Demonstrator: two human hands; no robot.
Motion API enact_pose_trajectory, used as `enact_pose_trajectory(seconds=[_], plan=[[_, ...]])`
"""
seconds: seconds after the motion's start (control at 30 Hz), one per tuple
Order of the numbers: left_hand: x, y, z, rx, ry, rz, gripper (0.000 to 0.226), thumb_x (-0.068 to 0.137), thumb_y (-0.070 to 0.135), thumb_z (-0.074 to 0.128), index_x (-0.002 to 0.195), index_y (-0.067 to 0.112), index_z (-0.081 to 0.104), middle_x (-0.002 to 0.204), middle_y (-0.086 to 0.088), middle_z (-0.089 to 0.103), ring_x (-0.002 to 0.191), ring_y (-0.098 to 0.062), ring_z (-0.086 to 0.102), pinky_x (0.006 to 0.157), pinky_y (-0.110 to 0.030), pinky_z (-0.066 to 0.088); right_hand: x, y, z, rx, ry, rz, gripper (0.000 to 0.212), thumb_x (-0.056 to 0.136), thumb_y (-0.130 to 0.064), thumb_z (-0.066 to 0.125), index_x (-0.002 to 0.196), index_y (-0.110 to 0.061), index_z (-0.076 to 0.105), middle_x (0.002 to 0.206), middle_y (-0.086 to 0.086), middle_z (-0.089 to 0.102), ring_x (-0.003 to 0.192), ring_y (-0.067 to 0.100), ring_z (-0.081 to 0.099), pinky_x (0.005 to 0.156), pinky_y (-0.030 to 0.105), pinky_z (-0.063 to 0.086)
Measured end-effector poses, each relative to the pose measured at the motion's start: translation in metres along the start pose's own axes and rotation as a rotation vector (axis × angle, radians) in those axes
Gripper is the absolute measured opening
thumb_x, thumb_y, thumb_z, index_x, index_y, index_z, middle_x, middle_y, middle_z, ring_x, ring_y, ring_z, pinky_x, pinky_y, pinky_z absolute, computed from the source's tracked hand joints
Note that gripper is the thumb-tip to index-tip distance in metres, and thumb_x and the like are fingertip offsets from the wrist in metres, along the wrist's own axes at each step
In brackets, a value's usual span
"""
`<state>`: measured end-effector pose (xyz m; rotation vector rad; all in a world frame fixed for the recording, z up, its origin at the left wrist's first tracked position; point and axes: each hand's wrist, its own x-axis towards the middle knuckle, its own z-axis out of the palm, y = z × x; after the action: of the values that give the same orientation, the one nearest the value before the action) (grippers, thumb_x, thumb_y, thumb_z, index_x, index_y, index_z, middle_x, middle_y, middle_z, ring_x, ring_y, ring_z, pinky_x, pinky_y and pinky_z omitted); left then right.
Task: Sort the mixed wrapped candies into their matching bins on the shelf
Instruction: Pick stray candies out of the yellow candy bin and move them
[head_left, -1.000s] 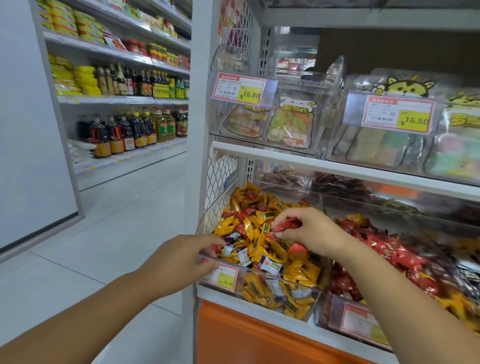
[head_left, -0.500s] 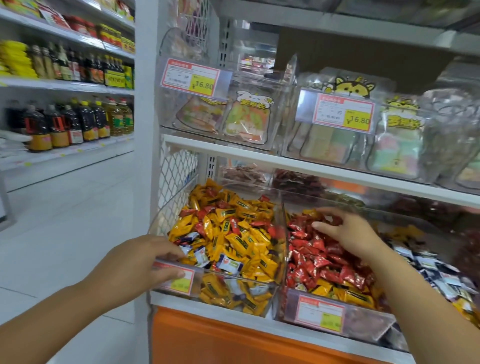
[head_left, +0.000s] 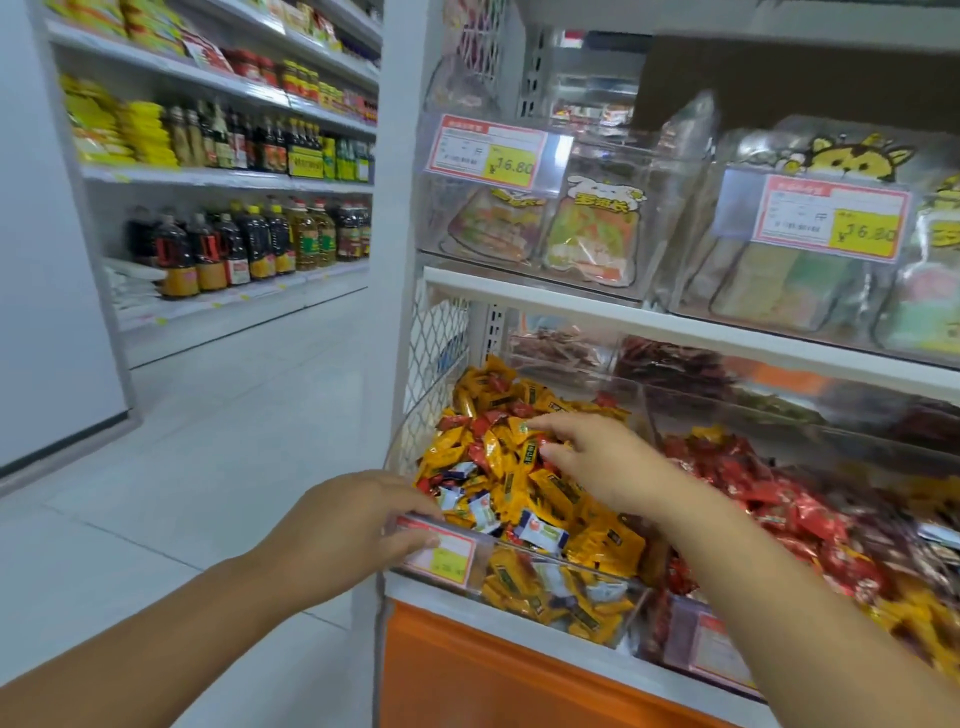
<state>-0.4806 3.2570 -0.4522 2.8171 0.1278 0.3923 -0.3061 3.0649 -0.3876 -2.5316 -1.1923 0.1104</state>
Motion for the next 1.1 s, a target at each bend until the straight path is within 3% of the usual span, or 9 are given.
enact_pose_trajectory(seconds=[0.07, 0.17, 0.3, 0.4, 0.47, 0.67, 0.87, 1.0, 1.1], plan=[[-0.001, -0.001, 0.000, -0.013, -0.007, 0.004, 0.032, 0.087, 0.053, 0.060, 0.118, 0.045, 0.063, 0.112, 0.023, 0.063, 0.097, 0.008, 0.048, 0.076, -0.009, 0.037, 0.019, 0.000, 0.021, -0.026, 0.021, 0.088, 0.046, 0.100, -0.023, 0.049, 0.145, -0.023, 0.040, 0.150, 0.003, 0.040, 0.137, 0.021, 0.037, 0.108, 0.029, 0.031], [-0.001, -0.002, 0.003, -0.020, -0.014, -0.004, 0.033, 0.088, 0.051, 0.059, 0.120, 0.045, 0.061, 0.117, 0.022, 0.063, 0.101, 0.008, 0.047, 0.075, -0.004, 0.031, 0.038, 0.004, 0.046, -0.112, 0.107, 0.204, 0.050, 0.095, -0.011, 0.051, 0.143, -0.012, 0.039, 0.137, 0.012, 0.052, 0.129, 0.028, 0.044, 0.107, 0.030, 0.031], [-0.001, 0.000, 0.001, -0.047, -0.007, -0.022, 0.033, 0.089, 0.049, 0.059, 0.121, 0.044, 0.062, 0.117, 0.019, 0.063, 0.104, 0.004, 0.049, 0.082, -0.014, 0.040, 0.047, 0.008, 0.058, -0.036, 0.220, 0.253, 0.051, 0.086, 0.003, 0.051, 0.134, -0.015, 0.050, 0.121, 0.009, 0.063, 0.114, 0.028, 0.057, 0.089, 0.032, 0.045], [-0.001, 0.002, 0.002, -0.050, -0.012, -0.026, 0.034, 0.090, 0.049, 0.058, 0.123, 0.044, 0.060, 0.120, 0.019, 0.061, 0.106, 0.003, 0.048, 0.082, -0.014, 0.041, 0.051, 0.006, 0.043, 0.016, 0.483, 0.184, 0.047, 0.086, 0.004, 0.050, 0.126, -0.019, 0.060, 0.120, 0.007, 0.066, 0.104, 0.026, 0.063, 0.088, 0.033, 0.050], [-0.002, 0.001, 0.003, -0.060, -0.006, -0.027, 0.034, 0.090, 0.049, 0.057, 0.123, 0.045, 0.059, 0.120, 0.019, 0.060, 0.106, 0.004, 0.048, 0.080, -0.012, 0.040, 0.057, -0.004, 0.036, 0.090, 0.549, 0.061, 0.047, 0.089, 0.003, 0.048, 0.127, -0.022, 0.061, 0.122, 0.004, 0.066, 0.096, 0.022, 0.066, 0.088, 0.031, 0.051], [-0.003, 0.003, 0.005, -0.111, 0.022, -0.048, 0.031, 0.089, 0.048, 0.059, 0.120, 0.045, 0.061, 0.113, 0.024, 0.058, 0.099, 0.009, 0.045, 0.074, -0.004, 0.035, 0.085, -0.008, 0.056, 0.053, 0.295, -0.020, 0.041, 0.095, -0.004, 0.046, 0.128, -0.024, 0.061, 0.133, 0.002, 0.060, 0.119, 0.021, 0.056, 0.097, 0.026, 0.041], [-0.005, 0.002, 0.007, -0.117, 0.021, -0.071, 0.033, 0.089, 0.047, 0.060, 0.122, 0.045, 0.059, 0.118, 0.023, 0.058, 0.099, 0.010, 0.043, 0.072, -0.001, 0.033, 0.095, -0.004, 0.070, -0.084, 0.073, -0.029, 0.048, 0.097, -0.018, 0.052, 0.142, -0.033, 0.043, 0.143, 0.009, 0.043, 0.130, 0.032, 0.038, 0.108, 0.036, 0.032], [-0.003, 0.003, 0.007, -0.105, 0.023, -0.070, 0.033, 0.089, 0.047, 0.060, 0.122, 0.045, 0.059, 0.120, 0.021, 0.059, 0.100, 0.009, 0.043, 0.073, -0.002, 0.033, 0.098, -0.005, 0.073, -0.113, 0.039, -0.001, 0.044, 0.097, -0.024, 0.053, 0.139, -0.031, 0.046, 0.142, 0.007, 0.039, 0.130, 0.032, 0.037, 0.109, 0.037, 0.033], [-0.003, 0.003, 0.007, -0.102, 0.019, -0.077, 0.033, 0.089, 0.047, 0.060, 0.122, 0.045, 0.059, 0.121, 0.021, 0.059, 0.102, 0.008, 0.044, 0.076, -0.004, 0.034, 0.095, -0.006, 0.074, -0.135, 0.094, -0.041, 0.025, 0.093, -0.023, 0.059, 0.118, -0.023, 0.060, 0.124, 0.007, 0.047, 0.119, 0.030, 0.044, 0.097, 0.032, 0.037]])
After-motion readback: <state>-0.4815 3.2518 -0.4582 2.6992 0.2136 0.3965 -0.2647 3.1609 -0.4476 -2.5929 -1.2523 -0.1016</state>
